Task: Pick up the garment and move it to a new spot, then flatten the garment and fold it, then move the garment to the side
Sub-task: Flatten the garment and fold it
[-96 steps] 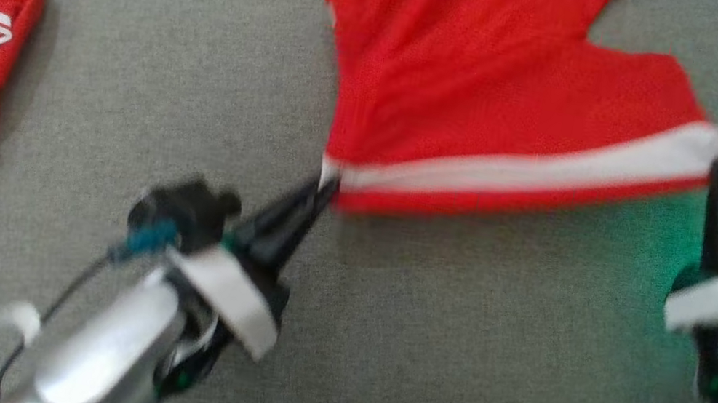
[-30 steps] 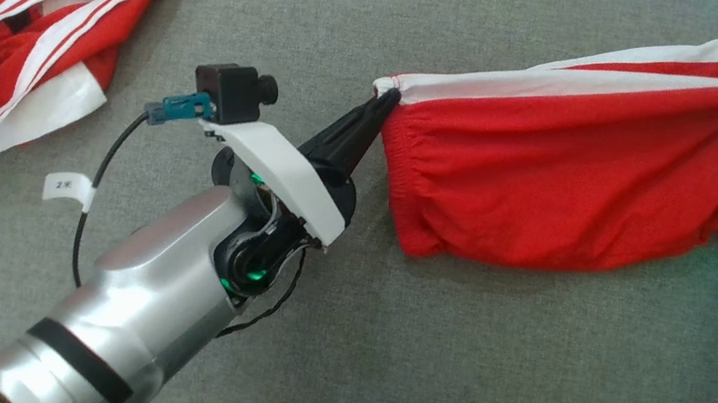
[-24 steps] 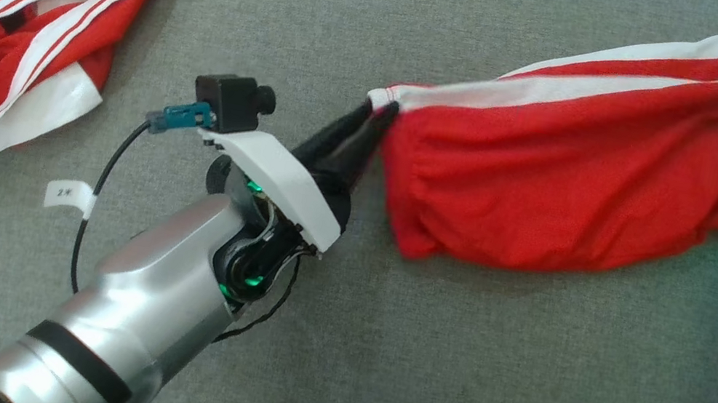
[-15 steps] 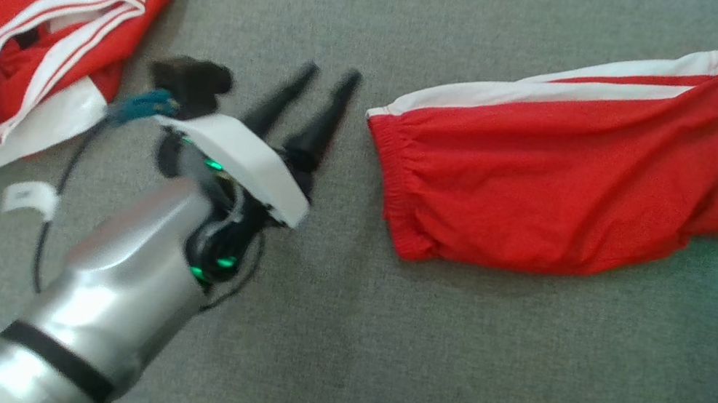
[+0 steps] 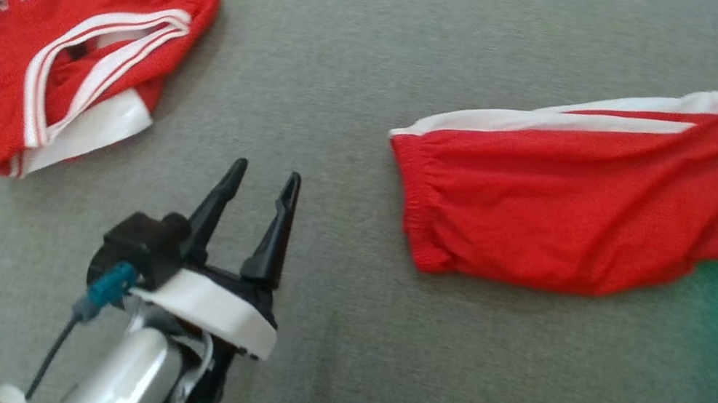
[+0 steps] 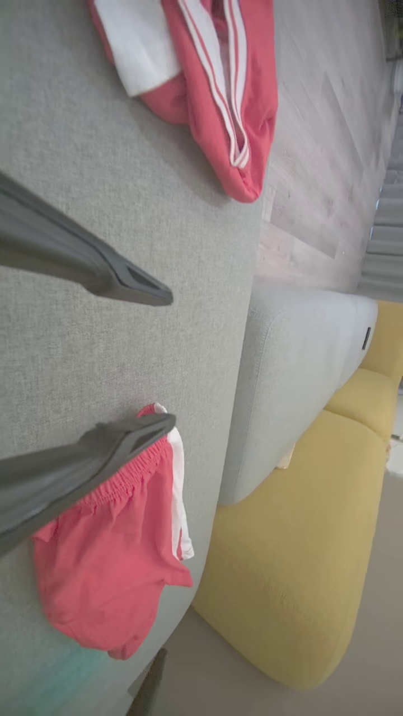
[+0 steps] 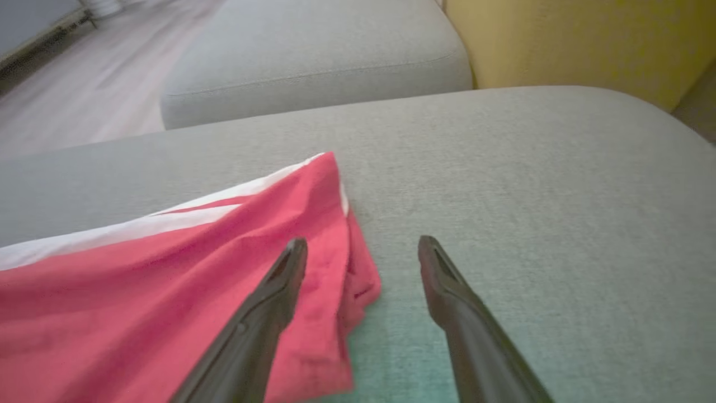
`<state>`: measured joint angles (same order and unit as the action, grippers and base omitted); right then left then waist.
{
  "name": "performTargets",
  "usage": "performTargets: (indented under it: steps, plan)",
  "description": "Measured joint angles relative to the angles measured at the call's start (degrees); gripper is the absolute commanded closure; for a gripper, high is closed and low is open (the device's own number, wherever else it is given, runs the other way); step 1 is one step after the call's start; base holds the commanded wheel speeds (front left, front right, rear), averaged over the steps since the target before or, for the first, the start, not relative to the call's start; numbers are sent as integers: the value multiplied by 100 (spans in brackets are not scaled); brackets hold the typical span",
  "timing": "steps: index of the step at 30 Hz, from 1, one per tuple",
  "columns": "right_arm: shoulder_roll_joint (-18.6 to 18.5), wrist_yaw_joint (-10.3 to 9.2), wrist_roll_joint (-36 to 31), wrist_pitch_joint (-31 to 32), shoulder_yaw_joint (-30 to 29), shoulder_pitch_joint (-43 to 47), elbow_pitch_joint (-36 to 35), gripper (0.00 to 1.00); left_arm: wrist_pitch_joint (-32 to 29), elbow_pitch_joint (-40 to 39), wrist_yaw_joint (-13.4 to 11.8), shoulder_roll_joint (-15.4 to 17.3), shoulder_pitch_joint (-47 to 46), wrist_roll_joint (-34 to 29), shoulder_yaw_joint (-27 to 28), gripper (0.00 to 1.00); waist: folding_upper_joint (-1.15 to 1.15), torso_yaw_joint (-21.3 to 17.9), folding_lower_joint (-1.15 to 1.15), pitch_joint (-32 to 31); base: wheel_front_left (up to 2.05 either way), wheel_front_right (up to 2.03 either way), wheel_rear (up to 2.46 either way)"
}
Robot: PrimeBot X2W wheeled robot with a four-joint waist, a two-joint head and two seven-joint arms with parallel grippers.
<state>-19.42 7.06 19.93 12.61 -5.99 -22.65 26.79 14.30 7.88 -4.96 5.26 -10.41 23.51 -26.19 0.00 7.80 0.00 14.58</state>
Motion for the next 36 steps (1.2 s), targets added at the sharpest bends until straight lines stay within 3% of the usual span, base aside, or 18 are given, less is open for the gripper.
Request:
performTargets:
  steps: [4, 17, 18, 19, 20, 29, 36]
  plan:
    - [-4, 0, -587, 42, -399, -433, 757, 0, 0, -207, 120, -151, 238, -265, 27, 0, 0, 264, 0, 77, 0, 0, 0]
    - [-167, 0, -1234, 309, -915, -1419, 2539, 2, 0, -361, 202, -211, 442, -742, 1, 0, 0, 911, 0, 228, 0, 0, 0]
    - [-155, 0, -1214, 364, -898, -1475, 2608, 55, 0, -361, 202, -212, 450, -754, 29, 0, 0, 918, 0, 206, 0, 0, 0]
    - [-155, 0, -1214, 364, -898, -1475, 2608, 88, 0, -361, 202, -212, 450, -754, 29, 0, 0, 918, 0, 206, 0, 0, 0]
    - [-129, 0, -1172, 385, -847, -1500, 2650, 100, 0, -361, 201, -213, 457, -768, 62, 0, 0, 915, 0, 175, 0, 0, 0]
    - [-7, 0, -1035, 253, -517, -1189, 2557, 100, 0, -365, 199, -222, 693, -829, 294, 0, 0, 512, 0, -128, 0, 0, 0]
    - [-466, 1, -1022, 250, -590, -1009, 2292, 100, 0, -367, 202, -224, 696, -822, 300, 0, 0, 12, 0, -356, 0, 0, 0]
